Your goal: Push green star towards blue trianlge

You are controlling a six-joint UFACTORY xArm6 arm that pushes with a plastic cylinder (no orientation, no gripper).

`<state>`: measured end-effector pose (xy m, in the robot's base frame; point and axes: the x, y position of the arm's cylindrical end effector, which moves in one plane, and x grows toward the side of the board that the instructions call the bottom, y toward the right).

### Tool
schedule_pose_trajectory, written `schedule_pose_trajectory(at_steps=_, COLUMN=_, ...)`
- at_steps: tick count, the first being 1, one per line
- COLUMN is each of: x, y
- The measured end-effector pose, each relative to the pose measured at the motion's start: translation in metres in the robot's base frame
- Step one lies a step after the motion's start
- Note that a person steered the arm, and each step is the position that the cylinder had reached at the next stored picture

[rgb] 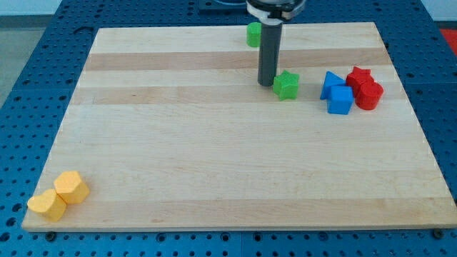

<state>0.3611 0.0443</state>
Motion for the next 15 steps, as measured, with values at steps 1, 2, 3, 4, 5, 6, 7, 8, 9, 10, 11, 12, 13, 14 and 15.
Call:
schedule_pose_trajectory(at_steps=1, x=0.001, y=-0.003)
schedule_pose_trajectory(at_steps=2, x=0.009, y=-0.008)
schedule_pose_trajectory(at_steps=3, x=0.015, y=-0.014)
schedule_pose_trajectory(at_steps=4, x=0.015, y=-0.014)
schedule_pose_trajectory(at_steps=5, x=0.005, y=-0.006)
schedule_pose_trajectory(at_steps=6, x=0.007, y=0.011)
schedule_pose_trajectory(at_steps=7, x=0.013, y=0.012)
schedule_pose_trajectory(at_steps=8, x=0.013, y=0.015)
schedule_pose_trajectory(at_steps=9, x=0.005, y=0.026)
schedule_pose_trajectory(at_steps=10, x=0.004, y=0.029)
schedule_pose_trajectory(at_steps=11, x=0.004, y=0.025)
schedule_pose_trajectory(at_steps=12, x=0.004, y=0.016)
schedule_pose_trajectory(at_steps=13, x=0.021, y=-0.005)
schedule_pose_trajectory(at_steps=14, x=0.048, y=-0.005)
schedule_pose_trajectory(at_steps=15, x=0.046, y=-0.001)
